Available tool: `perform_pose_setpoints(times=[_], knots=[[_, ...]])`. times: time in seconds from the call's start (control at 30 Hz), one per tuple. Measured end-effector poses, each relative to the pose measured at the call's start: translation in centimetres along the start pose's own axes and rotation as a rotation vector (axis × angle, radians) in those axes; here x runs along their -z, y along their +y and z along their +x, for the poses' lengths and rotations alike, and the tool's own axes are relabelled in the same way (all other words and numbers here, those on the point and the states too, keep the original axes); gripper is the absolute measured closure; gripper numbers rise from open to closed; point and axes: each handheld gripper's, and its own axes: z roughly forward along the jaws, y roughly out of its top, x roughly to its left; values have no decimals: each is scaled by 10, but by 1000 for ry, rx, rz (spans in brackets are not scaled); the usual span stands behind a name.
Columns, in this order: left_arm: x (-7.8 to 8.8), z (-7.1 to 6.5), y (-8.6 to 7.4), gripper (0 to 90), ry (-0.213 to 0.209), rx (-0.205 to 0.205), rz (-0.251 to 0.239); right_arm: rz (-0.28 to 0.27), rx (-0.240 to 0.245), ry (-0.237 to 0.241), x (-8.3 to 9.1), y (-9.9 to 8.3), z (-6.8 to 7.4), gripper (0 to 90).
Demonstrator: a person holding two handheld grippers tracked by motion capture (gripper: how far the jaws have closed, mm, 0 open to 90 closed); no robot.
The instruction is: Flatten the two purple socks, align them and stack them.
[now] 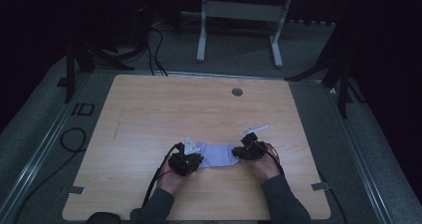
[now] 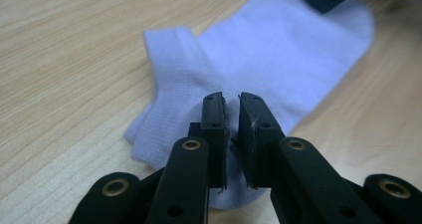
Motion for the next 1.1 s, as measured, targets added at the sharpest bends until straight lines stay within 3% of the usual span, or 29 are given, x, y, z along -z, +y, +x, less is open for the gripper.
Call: perform_pose_setpoints(times=[0.47, 0.63, 1.0, 1.1], knots=[[-3, 4, -6, 835, -20, 58, -33, -2, 6, -11, 0, -1, 1, 823], [-4, 7, -6, 835, -35, 72, -37, 1, 30, -52, 5, 0, 5, 856], [-3, 7, -7, 834, -39, 78, -39, -42, 12, -83, 20, 0, -1, 865], [-3, 8, -7, 833, -42, 84, -41, -34, 32, -108, 17, -2, -1, 813]])
